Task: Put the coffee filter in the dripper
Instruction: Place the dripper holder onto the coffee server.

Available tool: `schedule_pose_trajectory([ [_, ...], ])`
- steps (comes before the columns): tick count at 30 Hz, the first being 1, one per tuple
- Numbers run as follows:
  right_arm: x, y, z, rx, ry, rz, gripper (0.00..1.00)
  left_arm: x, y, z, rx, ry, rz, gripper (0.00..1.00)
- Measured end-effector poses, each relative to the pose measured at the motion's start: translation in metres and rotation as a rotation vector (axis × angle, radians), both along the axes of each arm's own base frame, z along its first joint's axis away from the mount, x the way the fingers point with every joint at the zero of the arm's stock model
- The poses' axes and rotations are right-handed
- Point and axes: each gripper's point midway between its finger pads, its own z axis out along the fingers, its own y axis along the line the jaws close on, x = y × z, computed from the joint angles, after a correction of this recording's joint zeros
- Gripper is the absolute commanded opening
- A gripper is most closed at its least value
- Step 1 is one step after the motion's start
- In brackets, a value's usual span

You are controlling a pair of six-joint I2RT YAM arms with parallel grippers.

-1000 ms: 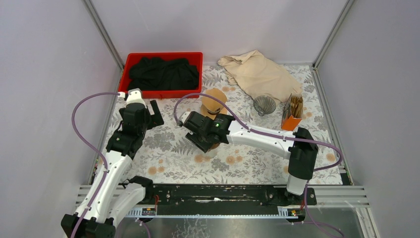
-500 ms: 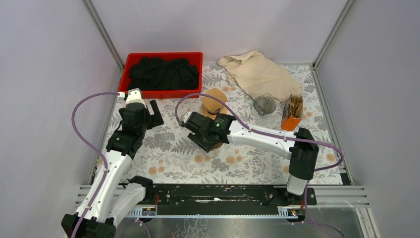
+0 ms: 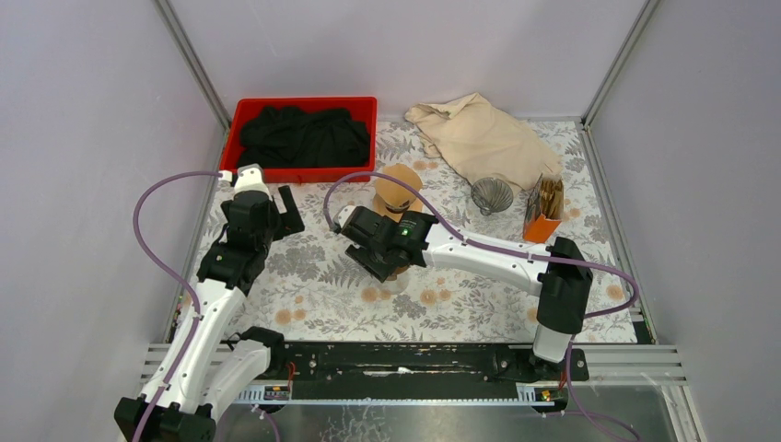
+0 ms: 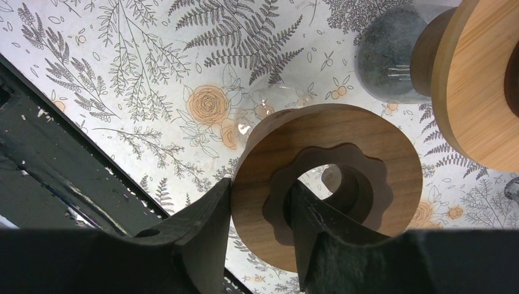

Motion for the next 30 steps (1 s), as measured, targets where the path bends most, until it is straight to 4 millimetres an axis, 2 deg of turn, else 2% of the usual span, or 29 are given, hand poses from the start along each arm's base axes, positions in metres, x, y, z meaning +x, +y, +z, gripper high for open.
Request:
schedule_pose_trajectory([
  [14, -0.003, 0.001, 0.005, 0.019, 0.007, 0.009, 0.63, 0.0, -0.002, 0.0, -0.008, 0.002, -0.01, 1.0],
  [17, -0.003, -0.001, 0.022, 0.057, -0.013, 0.011, 0.67, 0.0, -0.002, 0.0, -0.01, 0.002, -0.012, 1.0],
  [23, 0.002, -0.018, 0.076, 0.164, -0.107, -0.017, 0.71, 0.0, -0.003, -0.001, -0.012, 0.003, -0.017, 1.0],
  [26, 0.012, -0.034, 0.094, 0.188, -0.153, -0.065, 0.71, 0.0, -0.004, -0.001, -0.013, 0.003, -0.019, 1.0],
  [30, 0.04, -0.07, 0.098, 0.182, -0.19, -0.184, 0.72, 0.0, -0.004, -0.001, -0.016, 0.003, -0.022, 1.0],
])
